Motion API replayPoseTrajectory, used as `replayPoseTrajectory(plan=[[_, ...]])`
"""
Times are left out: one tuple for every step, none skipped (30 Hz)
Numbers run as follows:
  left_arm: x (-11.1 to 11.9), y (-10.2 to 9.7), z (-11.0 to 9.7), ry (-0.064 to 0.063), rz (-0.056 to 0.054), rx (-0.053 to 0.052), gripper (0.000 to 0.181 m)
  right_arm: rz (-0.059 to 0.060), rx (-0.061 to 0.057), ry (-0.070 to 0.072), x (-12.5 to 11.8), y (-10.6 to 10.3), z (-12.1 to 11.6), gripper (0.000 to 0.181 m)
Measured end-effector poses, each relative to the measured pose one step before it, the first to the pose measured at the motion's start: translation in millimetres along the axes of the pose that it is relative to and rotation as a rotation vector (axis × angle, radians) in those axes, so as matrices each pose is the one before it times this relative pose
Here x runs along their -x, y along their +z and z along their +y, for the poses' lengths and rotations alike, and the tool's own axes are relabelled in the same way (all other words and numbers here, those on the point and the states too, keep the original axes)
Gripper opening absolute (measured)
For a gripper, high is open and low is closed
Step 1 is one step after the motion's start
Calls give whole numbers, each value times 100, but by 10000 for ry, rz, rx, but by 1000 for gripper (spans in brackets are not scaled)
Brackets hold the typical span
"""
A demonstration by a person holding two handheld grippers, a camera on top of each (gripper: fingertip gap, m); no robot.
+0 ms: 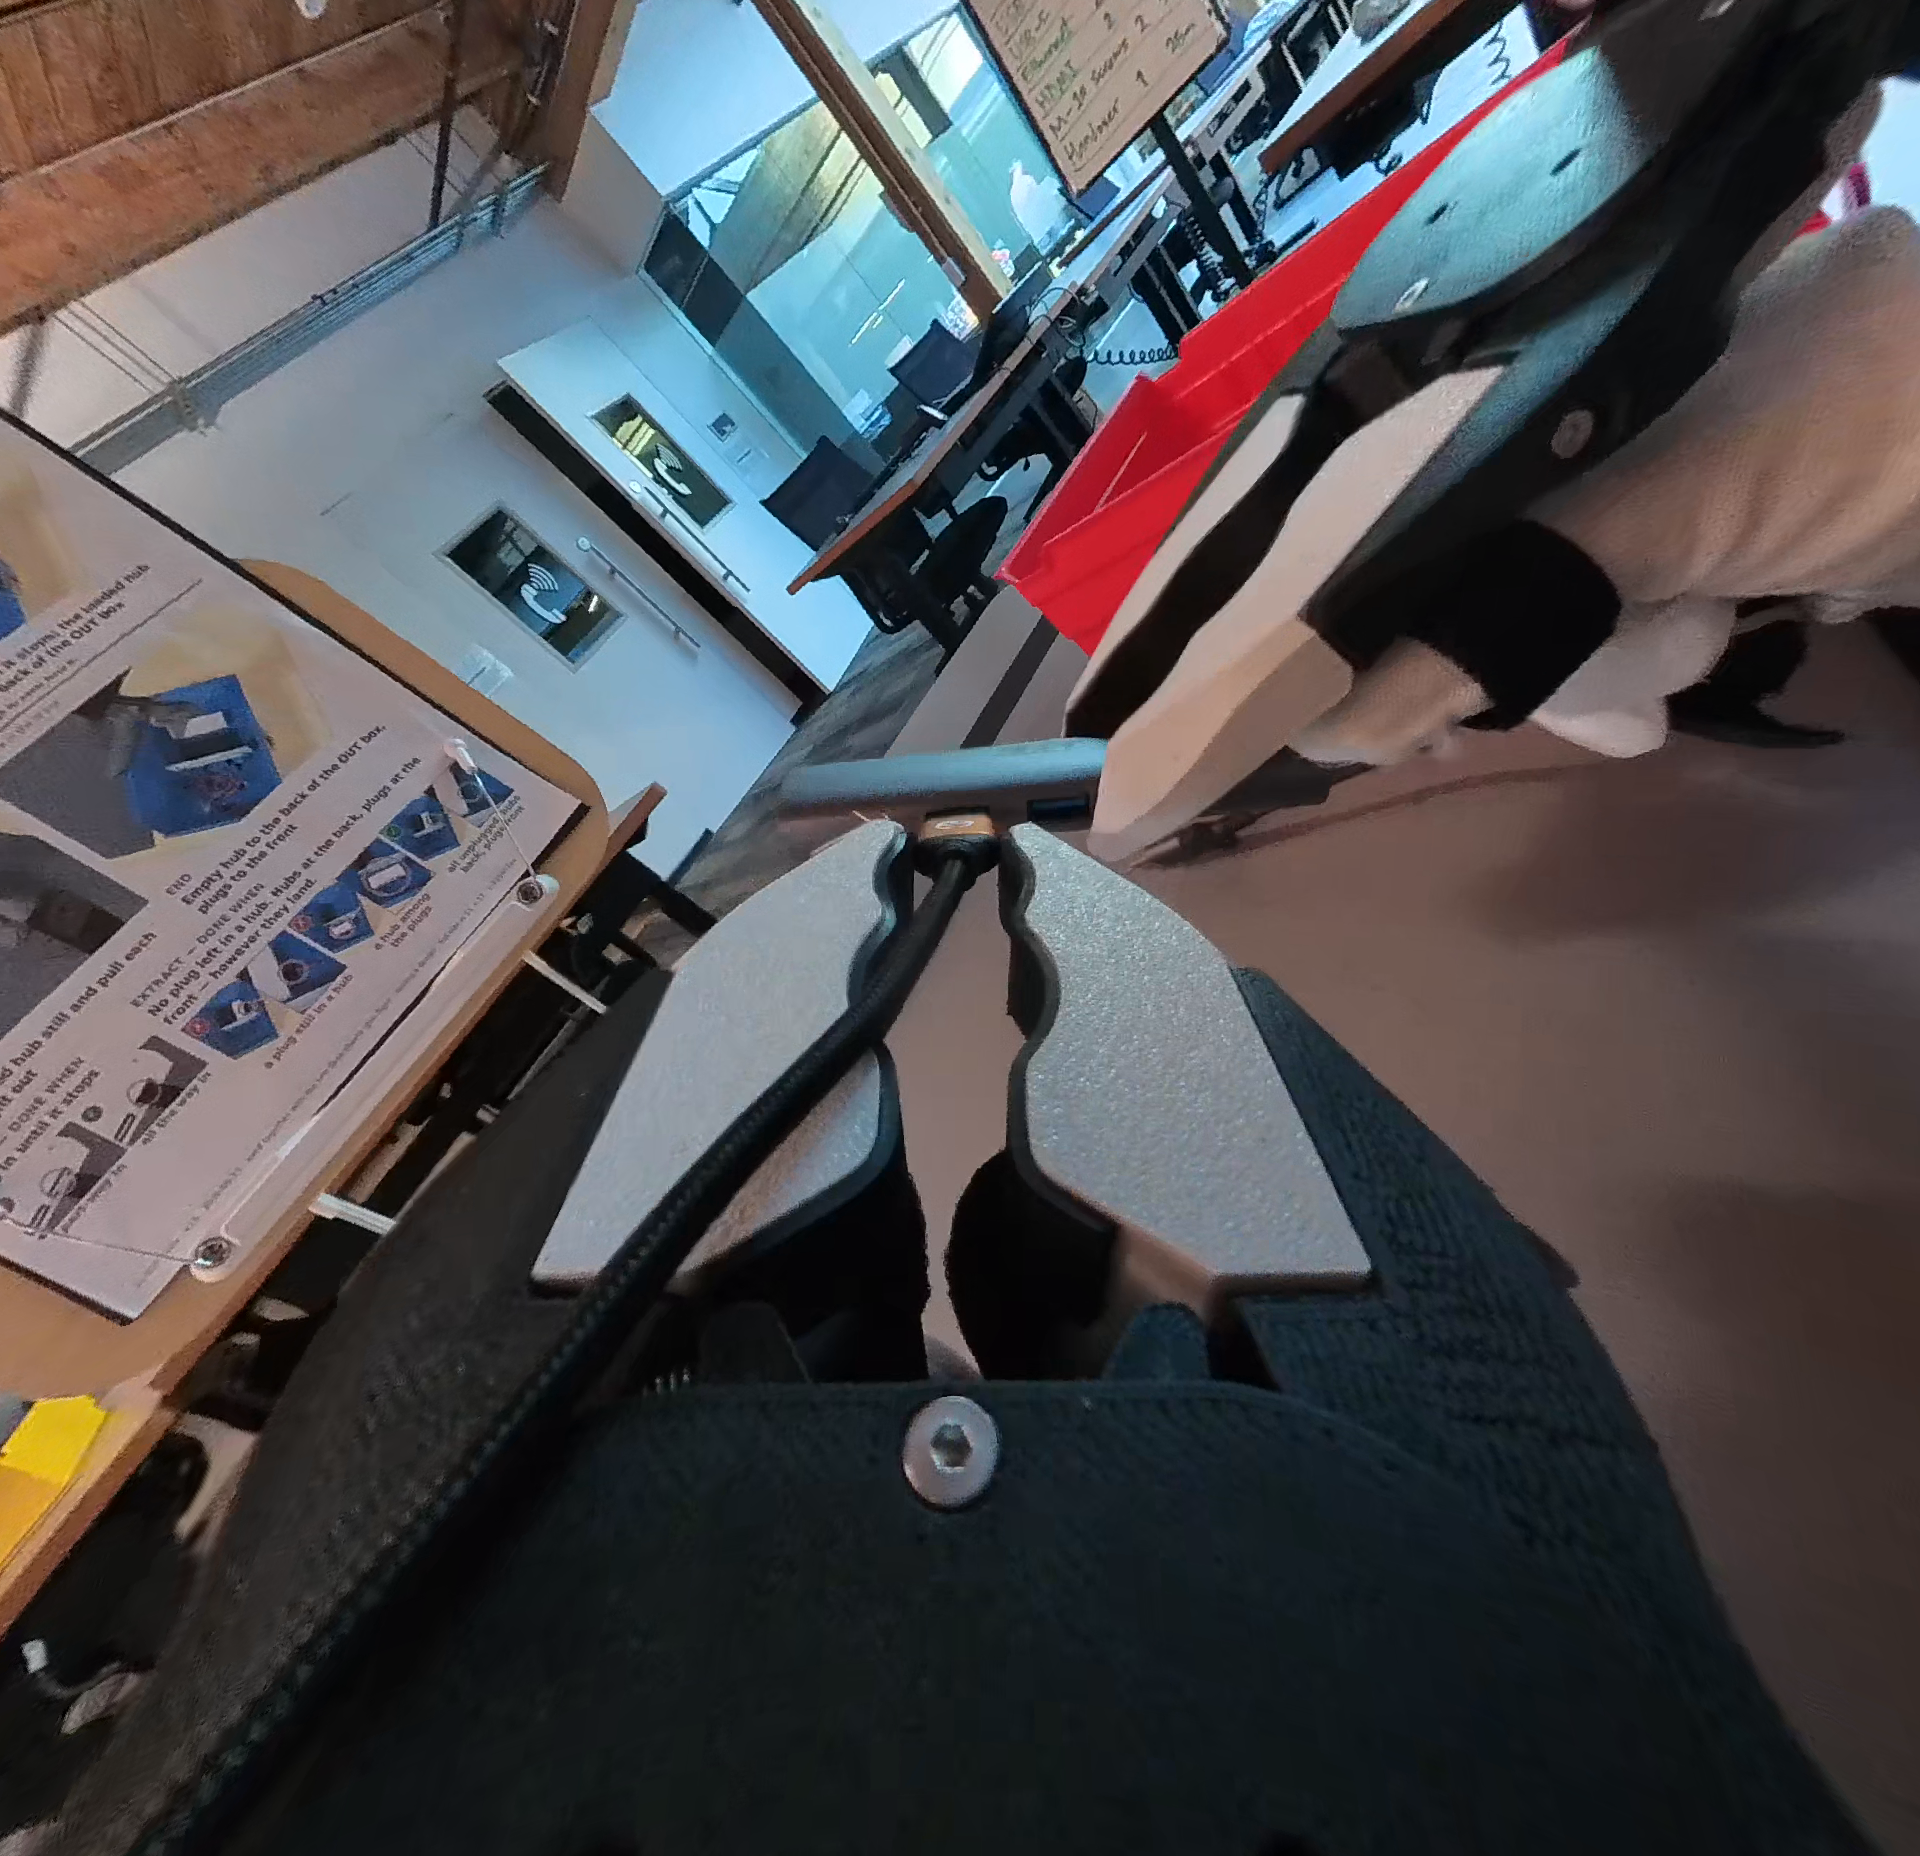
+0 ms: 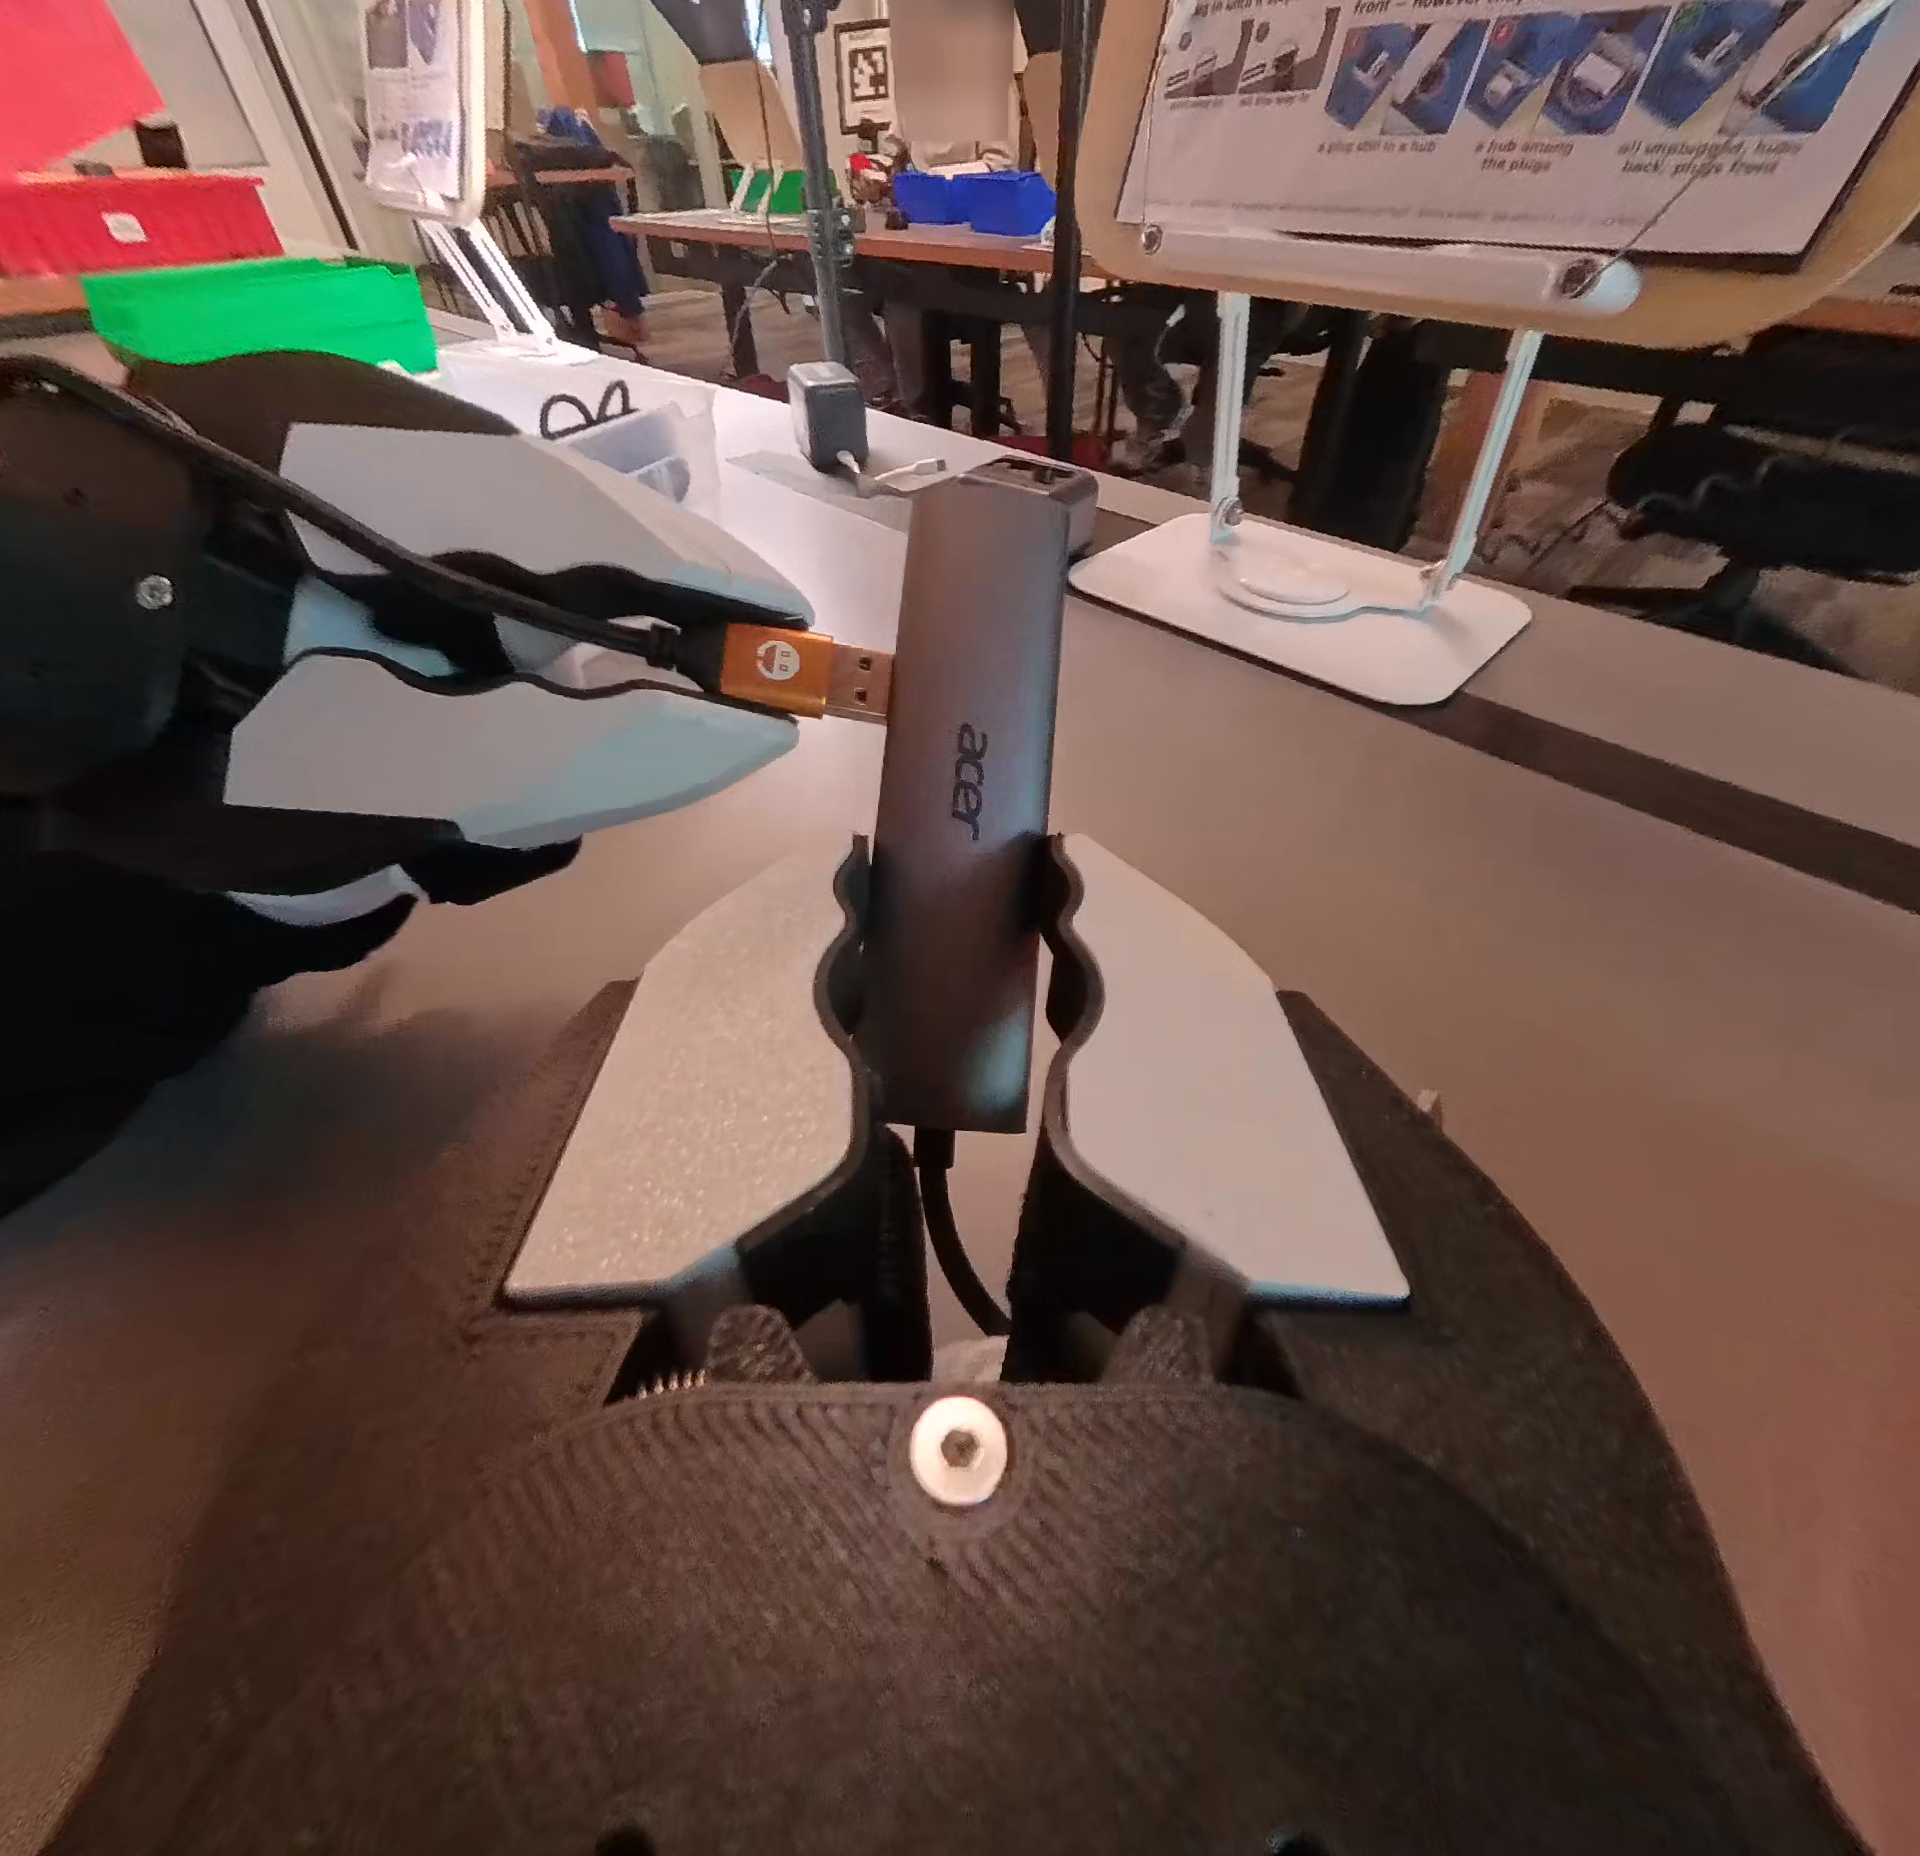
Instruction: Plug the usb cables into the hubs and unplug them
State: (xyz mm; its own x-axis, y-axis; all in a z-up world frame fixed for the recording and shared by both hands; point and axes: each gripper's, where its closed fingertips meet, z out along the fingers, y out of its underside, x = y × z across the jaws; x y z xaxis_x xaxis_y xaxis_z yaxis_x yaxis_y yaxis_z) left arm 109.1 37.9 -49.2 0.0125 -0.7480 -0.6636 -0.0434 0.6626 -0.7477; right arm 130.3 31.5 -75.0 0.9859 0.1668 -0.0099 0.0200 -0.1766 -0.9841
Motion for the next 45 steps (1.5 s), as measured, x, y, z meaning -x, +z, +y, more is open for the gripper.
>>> replayPoseTrajectory(plan=[[25, 9, -30, 158, -92, 7, 15, -22, -6, -231, 242, 45, -33, 32], [76, -111, -115, 168, -107, -77, 15, 76, -13, -102, 124, 57, -41, 32], [83, -138, -229, 31, -96, -151, 15, -62, -90, -31, 167, 17, -131, 32], [103, -92, -235, -65, -81, -167, 15, -173, -147, 140, 184, -30, -209, 32], [73, -34, -91, -104, -6, -83, 15, -192, -152, 182, 145, -63, -184, 32], [30, -16, -28, -103, 43, -38, 15, -111, -93, 117, 81, -67, -106, 32], [58, -30, -64, -92, 40, -75, 15, -56, -127, 10, 56, -82, -175, 32], [73, -31, -9, -125, 60, -44, 16, 11, -68, -94, 45, -56, -154, 32], [14, -10, 76, -225, 130, 26, 16, 100, 2, -240, -2, -59, -91, 32], [29, -22, 94, -195, 141, 51, 15, 112, 27, -247, 13, -18, -42, 32], [47, -43, -30, -206, 114, -23, 15, 68, -12, -167, 67, -2, -76, 33], [14, -62, -133, -232, 136, -132, 15, -11, 1, -117, 92, -3, -37, 33], [-5, -60, -150, -323, 171, -194, 15, -44, -63, -108, 101, -44, -90, 33], [17, -40, -113, -521, 234, -187, 16, -81, -65, 4, 103, -27, -77, 33], [-1, -75, -233, -689, 314, -302, 16, -149, -46, 67, 165, 28, -14, 33], [37, -126, -255, -560, 292, -291, 16, -149, -73, 90, 194, 40, -31, 33], [44, -108, -3, -133, 150, -19, 15, -83, -25, 36, 152, 75, -9, 33], [29, -29, 248, 587, -126, 313, 16, 16, 126, -27, 12, 121, 192, 33], [-87, 33, 20, 918, -302, 211, 16, 36, 100, -25, 3, 126, 187, 33], [-167, 13, -287, 670, -286, 19, 15, -38, 20, 47, 54, 91, 116, 33], [-97, 49, -192, 451, -211, 84, 16, -116, -5, 197, 85, 72, 84, 32], [50, 51, 1, 485, -185, 179, 16, -72, -52, 141, 52, 34, -24, 32], [33, 19, 139, 538, -139, 210, 15, 69, 29, -19, -93, 7, -26, 33], [-35, 2, 111, 402, -126, 177, 15, 78, 113, -99, -109, 21, 73, 33], [-102, -47, -136, 518, -161, 34, 15, -56, 105, 80, -7, 95, 118, 32], [-137, -54, -286, 572, -122, -13, 15, -277, 46, 290, 159, 150, 105, 32], [-62, -36, -250, 528, -102, 15, 15, -457, -55, 479, 238, 95, 27, 32], [-42, -53, -277, 404, -70, -56, 15, -526, -132, 581, 265, 8, -81, 32], [-110, -50, -194, 197, 32, -60, 15, -407, -170, 432, 160, -26, -101, 32], [-200, 1, -15, -24, 128, -19, 15, -243, -182, 283, 23, -24, -127, 33], [-266, 25, -16, -15, 135, -58, 15, -135, -166, 174, -44, 37, -165, 40], [-254, 37, 1, 102, 102, -36, 15, -32, 11, 53, -104, 86, 19, 48], [-175, 67, 99, 95, 55, 68, 15, 18, 242, -81, -82, 123, 309, 49], [-164, 74, 65, 40, 41, 32, 15, -55, 242, -197, 166, 137, 323, 45], [-194, 36, -35, 1, 95, -40, 15, 109, 241, -245, 31, 129, 331, 39], [-199, 34, 70, -23, 152, 33, 15, 318, 237, -330, -261, 47, 309, 36], [-116, 34, 93, -52, 147, 31, 15, 333, 169, -356, -241, -87, 131, 36], [-16, 17, 73, -179, 163, 59, 15, 507, 81, -657, -368, -186, -51, 35], [44, -5, -48, -286, 116, -19, 15, 507, 29, -783, -297, -196, -140, 35], [33, -35, -134, -325, 93, -80, 15, 359, 71, -535, -139, -154, -109, 35], [74, -44, -128, -105, -31, -74, 15, 151, 33, -160, 32, -64, -107, 35], [76, -14, -29, 142, -122, 20, 15, 101, -49, 12, 18, -31, -133, 35], [10, 29, 53, 228, -127, 105, 15, 103, -9, -32, -21, -14, -37, 35], [-14, 96, 86, 79, -128, 127, 15, 131, 57, -48, -115, -2, 43, 35], [14, 100, 78, -57, -121, 72, 15, 78, 36, 94, -75, 3, 27, 35]])
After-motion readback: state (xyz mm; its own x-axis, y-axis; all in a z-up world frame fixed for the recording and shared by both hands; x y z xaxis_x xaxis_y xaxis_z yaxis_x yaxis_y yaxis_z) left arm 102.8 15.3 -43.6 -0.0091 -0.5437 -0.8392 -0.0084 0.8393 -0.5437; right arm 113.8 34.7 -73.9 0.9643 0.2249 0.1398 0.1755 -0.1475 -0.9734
